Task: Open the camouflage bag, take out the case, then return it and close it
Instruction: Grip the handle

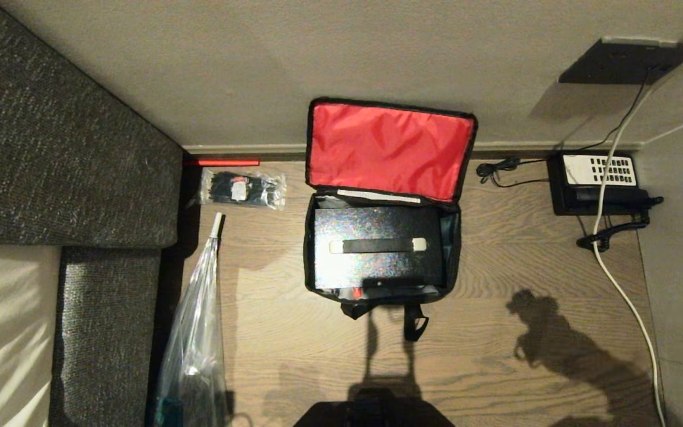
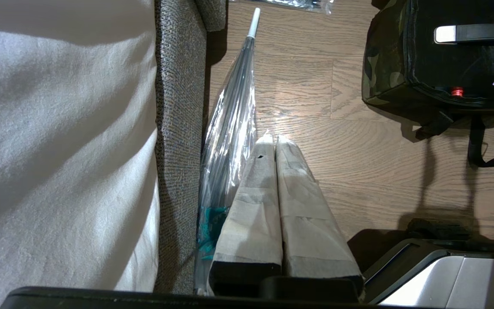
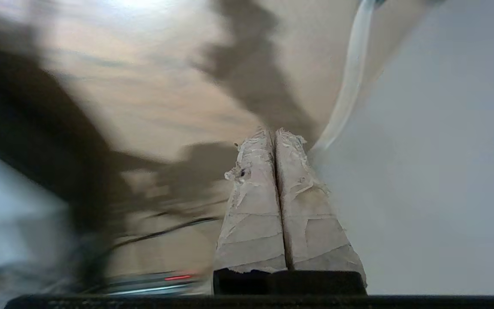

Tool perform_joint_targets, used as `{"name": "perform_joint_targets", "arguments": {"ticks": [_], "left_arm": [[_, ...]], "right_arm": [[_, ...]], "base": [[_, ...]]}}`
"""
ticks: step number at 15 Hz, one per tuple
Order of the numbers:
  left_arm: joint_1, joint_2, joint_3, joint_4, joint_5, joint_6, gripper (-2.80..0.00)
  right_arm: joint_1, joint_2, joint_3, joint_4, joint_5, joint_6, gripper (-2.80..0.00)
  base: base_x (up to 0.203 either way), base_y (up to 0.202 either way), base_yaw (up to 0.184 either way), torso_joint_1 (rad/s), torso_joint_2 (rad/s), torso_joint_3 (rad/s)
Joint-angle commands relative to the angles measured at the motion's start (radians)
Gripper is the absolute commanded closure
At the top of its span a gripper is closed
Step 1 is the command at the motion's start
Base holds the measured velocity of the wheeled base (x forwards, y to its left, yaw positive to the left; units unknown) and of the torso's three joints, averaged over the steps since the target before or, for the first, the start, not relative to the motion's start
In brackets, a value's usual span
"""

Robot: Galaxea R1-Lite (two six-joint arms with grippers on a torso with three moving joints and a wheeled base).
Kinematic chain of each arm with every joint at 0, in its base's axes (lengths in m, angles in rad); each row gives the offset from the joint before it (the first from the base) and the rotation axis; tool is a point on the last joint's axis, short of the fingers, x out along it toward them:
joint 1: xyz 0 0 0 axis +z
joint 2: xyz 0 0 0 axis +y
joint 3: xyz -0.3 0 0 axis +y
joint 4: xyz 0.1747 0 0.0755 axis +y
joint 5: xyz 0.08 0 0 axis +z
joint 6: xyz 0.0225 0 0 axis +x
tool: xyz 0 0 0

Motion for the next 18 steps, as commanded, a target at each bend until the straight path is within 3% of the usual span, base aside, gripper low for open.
{"name": "perform_joint_targets", "arguments": {"ticks": [1, 3, 5, 8, 9, 18], "left_arm": [[0.000, -0.002, 0.003, 0.000, 0.001, -0.001, 0.00], [-0.001, -0.002, 0.003, 0.000, 0.001, 0.000, 0.00], [-0.001, -0.002, 0.003, 0.000, 0.001, 0.000, 0.00], [0.000, -0.002, 0.003, 0.000, 0.001, 0.000, 0.00], [0.000, -0.002, 0.003, 0.000, 0.001, 0.000, 0.00], [-0.001, -0.002, 0.003, 0.007, -0.004, 0.029, 0.00]], "right_arm": [[-0.175, -0.374, 0.204, -0.026, 0.227, 0.055, 0.00], [-0.299, -0.538, 0.399, -0.164, 0.372, 0.085, 0.00], [-0.373, -0.616, 0.453, -0.241, 0.445, 0.097, 0.00], [-0.386, -0.776, 0.464, -0.262, 0.470, 0.123, 0.00], [-0.390, -0.777, 0.467, -0.274, 0.471, 0.165, 0.00], [-0.391, -0.776, 0.469, -0.280, 0.472, 0.168, 0.00]], "base": [[0.000, 0.000, 0.000, 0.000, 0.00, 0.000], [0.000, 0.000, 0.000, 0.000, 0.00, 0.000], [0.000, 0.000, 0.000, 0.000, 0.00, 0.000], [0.000, 0.000, 0.000, 0.000, 0.00, 0.000], [0.000, 0.000, 0.000, 0.000, 0.00, 0.000], [0.000, 0.000, 0.000, 0.000, 0.00, 0.000]]}}
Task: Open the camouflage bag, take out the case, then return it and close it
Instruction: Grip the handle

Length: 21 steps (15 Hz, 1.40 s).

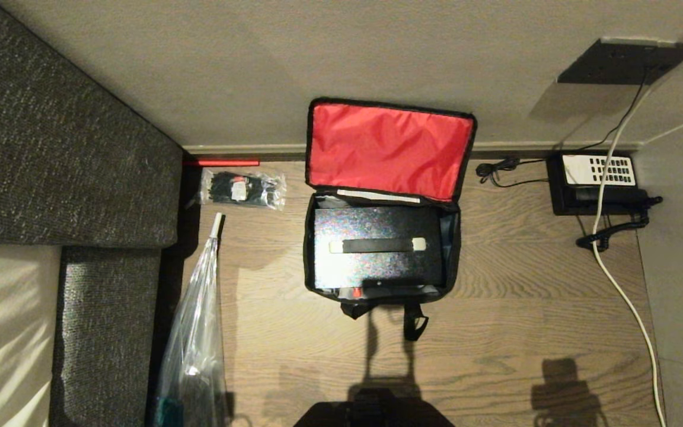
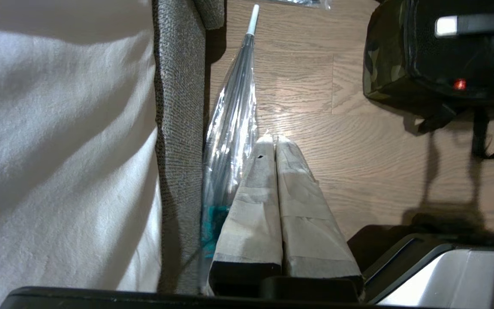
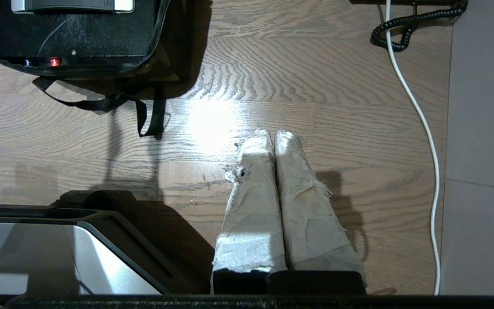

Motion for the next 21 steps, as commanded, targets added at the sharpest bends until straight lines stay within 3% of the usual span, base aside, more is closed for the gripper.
{"name": "perform_joint_targets", "arguments": {"ticks": [1, 7, 21], "left_arm": [[0.000, -0.002, 0.002, -0.002, 0.003, -0.004, 0.00], [-0.001, -0.002, 0.002, -0.005, 0.006, -0.022, 0.00], [0.001, -0.002, 0.003, -0.006, 0.005, -0.008, 0.00]], "right_arm": [[0.000, 0.002, 0.000, 0.000, 0.001, -0.001, 0.00], [0.000, 0.002, 0.000, 0.000, 0.001, -0.001, 0.00], [0.000, 0.002, 0.000, 0.000, 0.001, -0.001, 0.00]], "base": [[0.000, 0.000, 0.000, 0.000, 0.00, 0.000], [0.000, 0.000, 0.000, 0.000, 0.00, 0.007], [0.000, 0.000, 0.000, 0.003, 0.00, 0.152]]}}
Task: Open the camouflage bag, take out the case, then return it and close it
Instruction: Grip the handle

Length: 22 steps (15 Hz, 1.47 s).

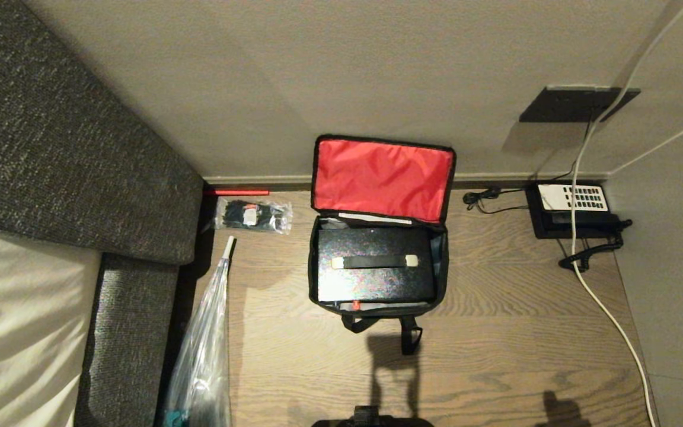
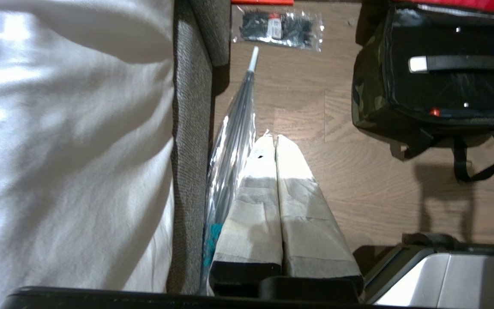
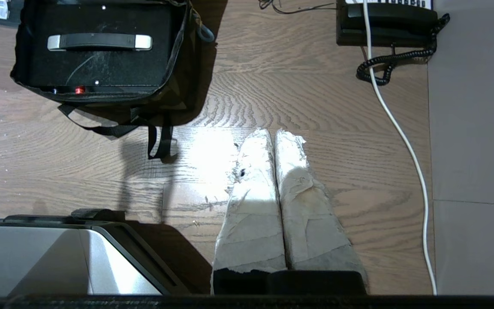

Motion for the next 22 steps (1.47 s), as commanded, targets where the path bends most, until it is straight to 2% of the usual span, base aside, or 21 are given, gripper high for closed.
{"name": "perform_joint_targets", "arguments": {"ticks": [1, 4, 6, 16, 17, 18, 19, 22], "left_arm": [[0.000, 0.000, 0.000, 0.006, 0.001, 0.000, 0.00], [0.000, 0.000, 0.001, 0.006, -0.007, 0.033, 0.00], [0.000, -0.002, 0.002, 0.004, -0.002, 0.020, 0.00], [0.000, -0.002, 0.003, -0.002, -0.002, 0.025, 0.00], [0.000, -0.002, 0.002, -0.002, -0.002, 0.027, 0.00], [0.000, -0.002, 0.002, -0.002, -0.002, 0.025, 0.00], [0.000, -0.002, 0.002, -0.002, -0.002, 0.026, 0.00], [0.000, -0.002, 0.003, -0.002, -0.002, 0.026, 0.00]], "right_arm": [[0.000, 0.004, 0.000, 0.000, 0.000, -0.001, 0.00], [0.000, 0.004, 0.000, 0.000, 0.000, -0.001, 0.00], [0.000, 0.004, 0.000, 0.000, 0.000, -0.001, 0.00], [0.000, 0.004, 0.000, 0.000, 0.000, -0.001, 0.00], [0.001, 0.004, 0.000, 0.000, 0.002, -0.016, 0.00], [0.001, 0.004, 0.000, 0.001, 0.007, -0.080, 0.00], [0.000, 0.004, -0.003, 0.009, 0.011, -0.096, 0.00], [0.001, 0.003, -0.006, -0.005, -0.003, -0.030, 0.00]], "base": [[0.000, 0.000, 0.000, 0.000, 0.00, 0.000], [-0.118, 0.082, -0.001, 0.000, 0.00, 0.003], [-0.094, 0.125, 0.015, 0.000, 0.00, 0.007], [0.000, 0.000, 0.000, 0.000, 0.00, 0.000], [0.000, 0.000, 0.000, 0.000, 0.00, 0.000], [0.000, 0.000, 0.000, 0.000, 0.00, 0.000], [0.000, 0.000, 0.000, 0.000, 0.00, 0.000], [0.000, 0.000, 0.000, 0.000, 0.00, 0.000]]}}
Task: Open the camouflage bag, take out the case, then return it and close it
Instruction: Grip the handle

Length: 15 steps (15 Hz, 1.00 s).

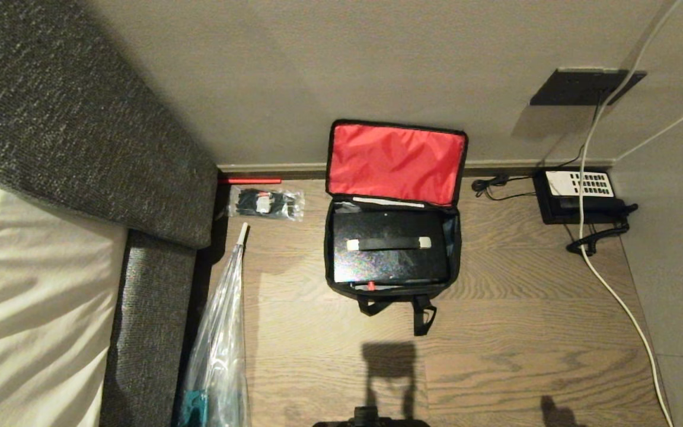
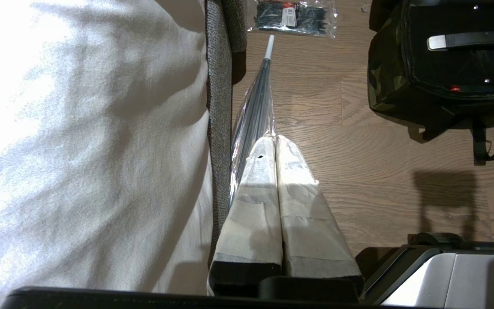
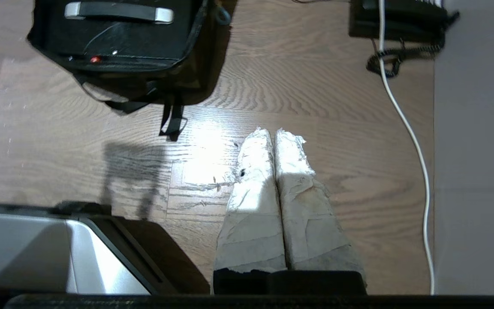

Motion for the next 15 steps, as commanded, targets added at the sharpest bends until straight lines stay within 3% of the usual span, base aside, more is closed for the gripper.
{"name": "perform_joint_targets", "arguments": {"ticks": [1, 3, 6, 8, 12, 15], "left_arm": [[0.002, -0.002, 0.002, -0.001, 0.001, -0.003, 0.00], [0.002, -0.002, 0.002, 0.003, -0.001, 0.000, 0.00], [0.000, -0.002, 0.002, 0.000, 0.000, -0.006, 0.00], [0.000, -0.002, 0.002, 0.000, -0.001, -0.003, 0.00], [0.000, -0.002, 0.002, -0.002, 0.000, -0.007, 0.00], [0.002, -0.002, 0.002, -0.002, 0.000, -0.007, 0.00]], "right_arm": [[0.001, 0.002, -0.036, 0.019, -0.013, 0.044, 0.00], [0.001, 0.002, -0.202, 0.190, 0.001, 0.063, 0.00], [0.000, 0.075, -0.627, 0.590, 0.106, 0.104, 0.00], [0.018, 0.278, -0.763, 0.668, 0.134, 0.140, 0.00], [0.086, 1.006, -0.925, 0.623, 0.111, 0.119, 0.00], [0.212, 1.519, -1.017, 0.352, 0.047, 0.107, 0.00]], "base": [[0.000, 0.000, 0.000, 0.000, 0.00, 0.000], [0.000, 0.000, 0.000, 0.000, 0.00, 0.000], [0.000, 0.000, 0.000, 0.000, 0.00, 0.000], [0.000, 0.000, 0.000, 0.000, 0.00, 0.000], [0.000, 0.000, 0.000, 0.000, 0.00, 0.000], [0.000, 0.000, 0.000, 0.000, 0.00, 0.000]]}}
